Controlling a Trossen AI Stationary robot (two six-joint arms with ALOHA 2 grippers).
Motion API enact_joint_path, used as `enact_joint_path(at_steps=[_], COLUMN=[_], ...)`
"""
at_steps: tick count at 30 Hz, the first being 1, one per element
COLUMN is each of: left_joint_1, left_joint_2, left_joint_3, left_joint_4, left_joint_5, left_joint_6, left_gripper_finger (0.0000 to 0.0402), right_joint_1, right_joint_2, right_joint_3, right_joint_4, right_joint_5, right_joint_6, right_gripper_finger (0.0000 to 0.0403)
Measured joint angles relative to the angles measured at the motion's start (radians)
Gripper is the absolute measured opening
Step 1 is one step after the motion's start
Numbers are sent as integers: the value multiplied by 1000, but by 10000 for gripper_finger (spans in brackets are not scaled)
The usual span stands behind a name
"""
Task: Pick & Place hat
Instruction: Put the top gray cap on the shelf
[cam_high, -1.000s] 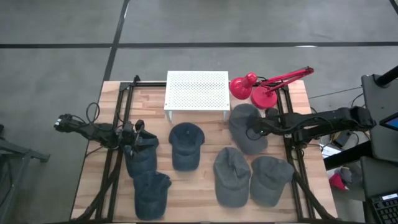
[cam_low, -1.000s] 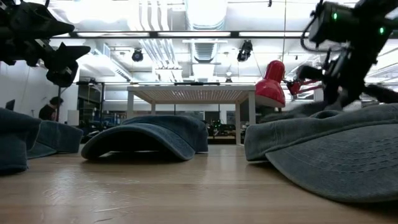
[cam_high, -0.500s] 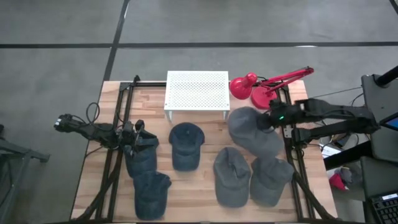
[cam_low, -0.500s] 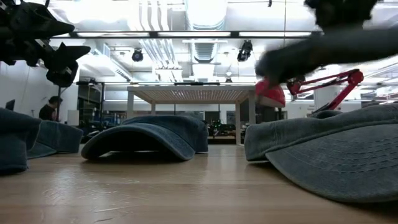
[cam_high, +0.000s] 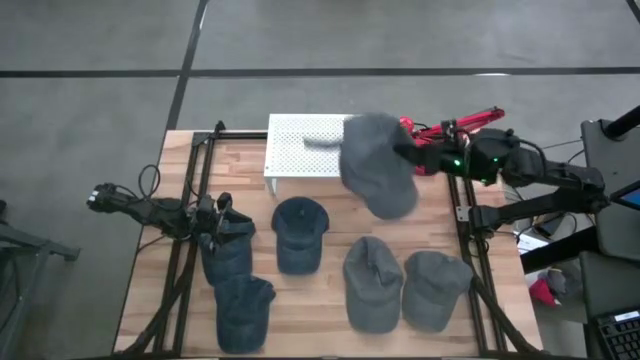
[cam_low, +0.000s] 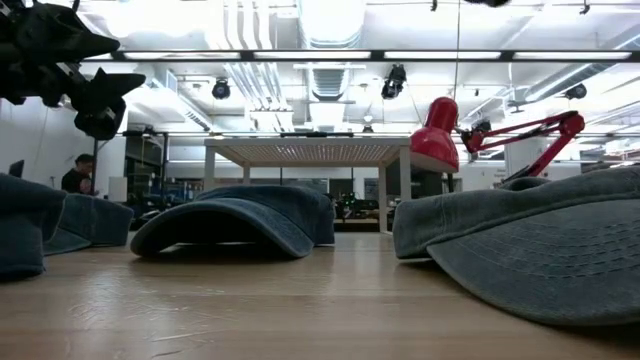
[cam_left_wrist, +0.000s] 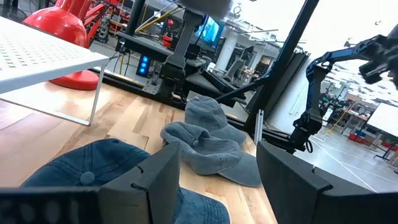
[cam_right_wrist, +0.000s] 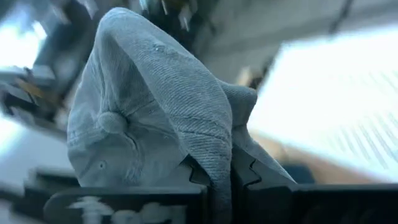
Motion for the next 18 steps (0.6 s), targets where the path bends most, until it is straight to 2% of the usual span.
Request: enact_joint_path(at_steps=[3, 6, 13, 18], left_joint_1=[0, 0, 0, 0], left_joint_2=[0, 0, 0, 0], left_joint_3=[0, 0, 0, 0], left_joint_4=[0, 0, 0, 1], left_joint_5=[0, 0, 0, 0], left_joint_6=[0, 0, 0, 0], left_gripper_finger=[216, 216, 216, 216], right_joint_1=[0, 0, -5, -28], right_joint_2=[71, 145, 291, 367], right_joint_3=[0, 6, 63, 113], right_joint_4=[156, 231, 233, 231], right_joint_5=[84, 156, 333, 492], right_joint_6=[-14, 17, 116, 109], right_gripper_finger=[8, 8, 8, 8])
